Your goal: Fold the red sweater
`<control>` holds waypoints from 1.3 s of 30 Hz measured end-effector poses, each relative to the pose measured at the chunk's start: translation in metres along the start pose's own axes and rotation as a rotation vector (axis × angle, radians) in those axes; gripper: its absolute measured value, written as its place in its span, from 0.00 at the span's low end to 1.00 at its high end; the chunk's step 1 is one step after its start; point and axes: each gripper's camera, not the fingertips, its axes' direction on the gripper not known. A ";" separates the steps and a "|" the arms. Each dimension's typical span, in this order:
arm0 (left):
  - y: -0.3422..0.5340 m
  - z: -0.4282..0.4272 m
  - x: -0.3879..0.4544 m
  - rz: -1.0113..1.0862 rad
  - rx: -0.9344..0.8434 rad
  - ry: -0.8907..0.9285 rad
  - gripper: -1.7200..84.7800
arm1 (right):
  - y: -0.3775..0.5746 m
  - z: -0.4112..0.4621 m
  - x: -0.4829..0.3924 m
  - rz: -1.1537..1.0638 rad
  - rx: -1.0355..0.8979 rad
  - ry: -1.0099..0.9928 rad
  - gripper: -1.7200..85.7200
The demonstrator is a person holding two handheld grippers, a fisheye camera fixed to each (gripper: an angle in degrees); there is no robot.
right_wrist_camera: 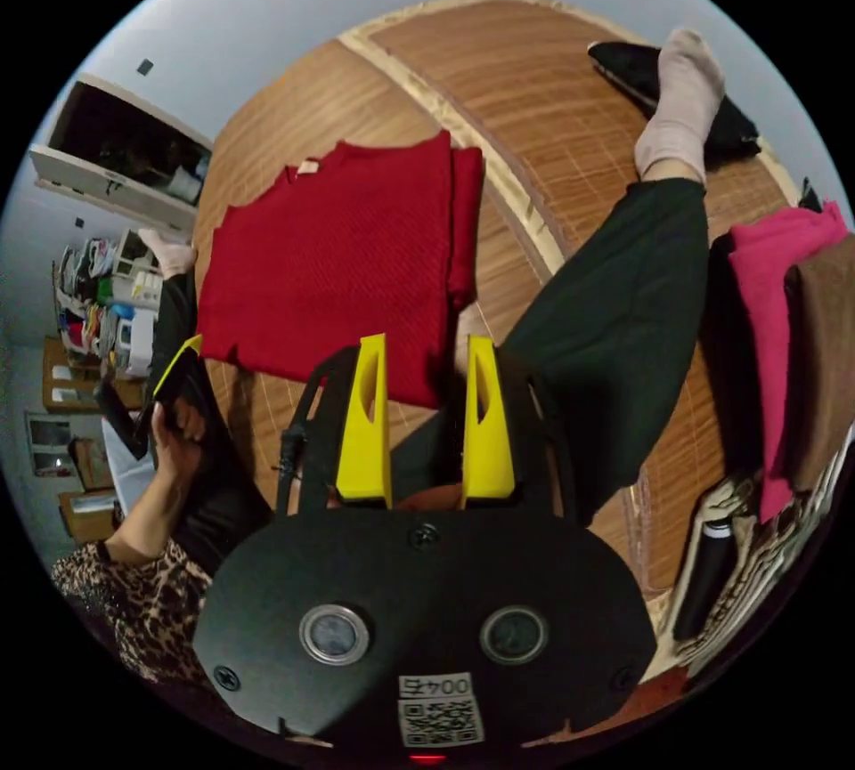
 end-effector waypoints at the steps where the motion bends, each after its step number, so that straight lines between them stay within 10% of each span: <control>1: 0.003 0.003 -0.001 0.003 0.000 0.005 0.03 | -0.005 0.003 0.003 -0.005 -0.027 -0.003 0.17; 16: 0.031 0.073 0.054 0.319 -0.056 0.369 0.06 | -0.089 0.095 0.002 -0.114 -0.510 0.041 0.12; 27: 0.089 0.157 0.240 1.054 -0.116 0.141 0.17 | -0.080 0.047 0.051 -0.086 -0.320 -0.212 0.07; 39: 0.083 0.176 0.260 0.951 -0.115 0.078 0.06 | -0.063 0.007 0.145 0.117 -0.028 -0.538 0.13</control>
